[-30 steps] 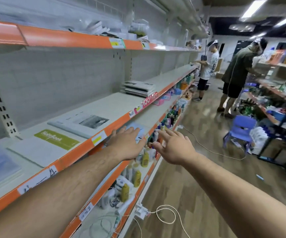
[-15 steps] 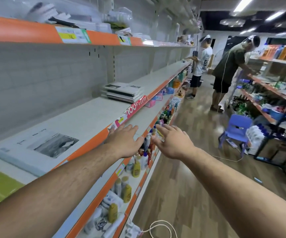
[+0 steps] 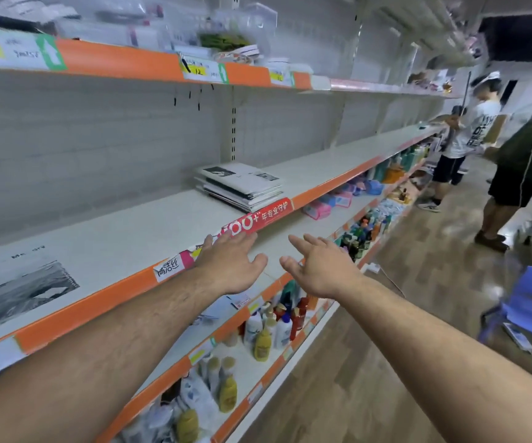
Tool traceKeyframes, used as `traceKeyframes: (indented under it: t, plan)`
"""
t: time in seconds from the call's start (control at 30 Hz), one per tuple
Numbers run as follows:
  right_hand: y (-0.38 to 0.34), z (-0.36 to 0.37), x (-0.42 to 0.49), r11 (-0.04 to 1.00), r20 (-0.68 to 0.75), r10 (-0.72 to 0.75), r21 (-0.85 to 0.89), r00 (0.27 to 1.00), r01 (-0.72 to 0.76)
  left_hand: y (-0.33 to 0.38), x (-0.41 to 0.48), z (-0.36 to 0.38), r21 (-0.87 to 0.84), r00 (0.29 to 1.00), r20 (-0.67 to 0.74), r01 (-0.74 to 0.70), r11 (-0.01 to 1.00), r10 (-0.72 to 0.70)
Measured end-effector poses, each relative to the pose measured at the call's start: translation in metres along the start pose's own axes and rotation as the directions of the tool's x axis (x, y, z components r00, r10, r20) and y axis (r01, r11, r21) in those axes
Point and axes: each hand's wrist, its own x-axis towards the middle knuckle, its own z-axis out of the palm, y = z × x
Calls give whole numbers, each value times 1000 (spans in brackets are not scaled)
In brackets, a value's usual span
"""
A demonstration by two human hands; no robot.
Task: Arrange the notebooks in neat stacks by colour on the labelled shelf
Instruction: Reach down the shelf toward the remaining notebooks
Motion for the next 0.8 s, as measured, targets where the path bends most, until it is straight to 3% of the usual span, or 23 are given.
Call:
traceKeyframes:
  t: [0.3,0.8]
  plan:
    - [33,7,106,987,-14,-154,39,988,155,-4,86,-2,28,993,-63,106,994,-104]
    - [38,-4,289,978,-101,-200,45,974,206,-52,238,-19,16,965,-154,216,976,-211]
